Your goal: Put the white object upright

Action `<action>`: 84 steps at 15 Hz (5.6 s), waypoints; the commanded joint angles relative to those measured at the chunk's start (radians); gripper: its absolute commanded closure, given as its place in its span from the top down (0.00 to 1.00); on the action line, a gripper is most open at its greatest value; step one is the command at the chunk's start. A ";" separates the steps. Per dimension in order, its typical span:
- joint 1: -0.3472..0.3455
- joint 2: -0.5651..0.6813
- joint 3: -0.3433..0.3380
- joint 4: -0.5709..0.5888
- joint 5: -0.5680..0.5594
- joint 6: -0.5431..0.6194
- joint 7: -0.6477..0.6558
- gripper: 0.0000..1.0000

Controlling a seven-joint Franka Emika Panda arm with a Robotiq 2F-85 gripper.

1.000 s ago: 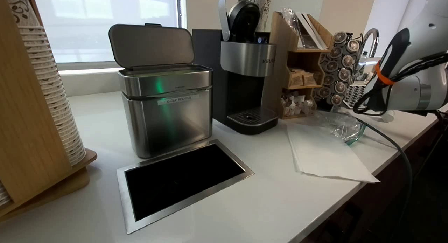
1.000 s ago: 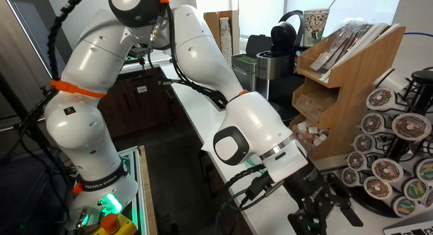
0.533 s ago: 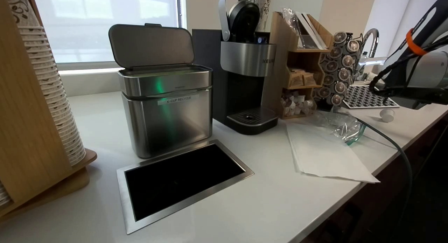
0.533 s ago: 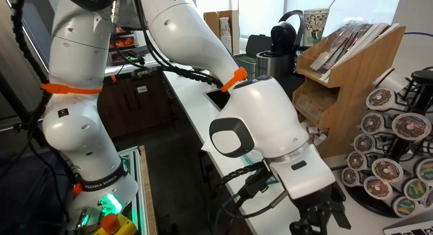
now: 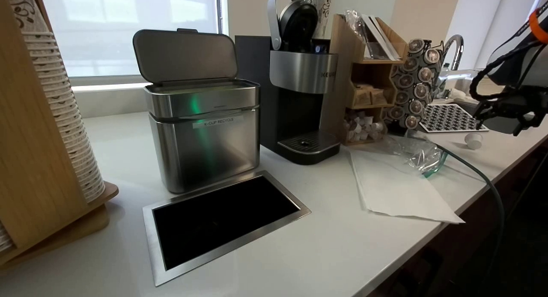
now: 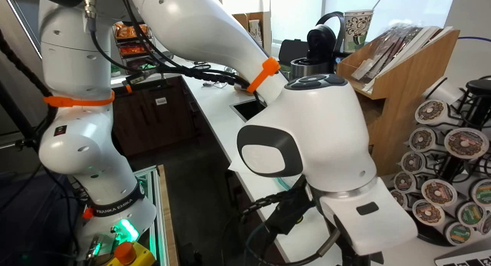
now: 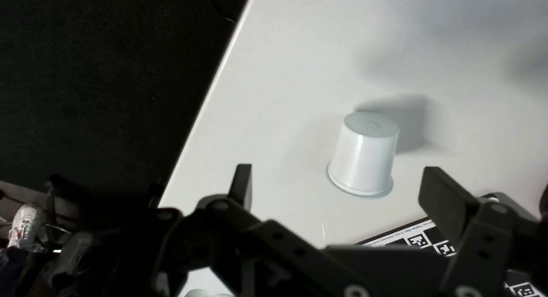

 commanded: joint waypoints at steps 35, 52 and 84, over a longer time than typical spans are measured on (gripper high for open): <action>-0.640 0.243 0.540 0.616 -0.068 -0.691 -0.268 1.00; -0.726 0.379 0.616 0.802 0.005 -0.819 -0.186 1.00; -0.557 0.191 0.526 0.389 -0.067 -0.174 -0.023 0.29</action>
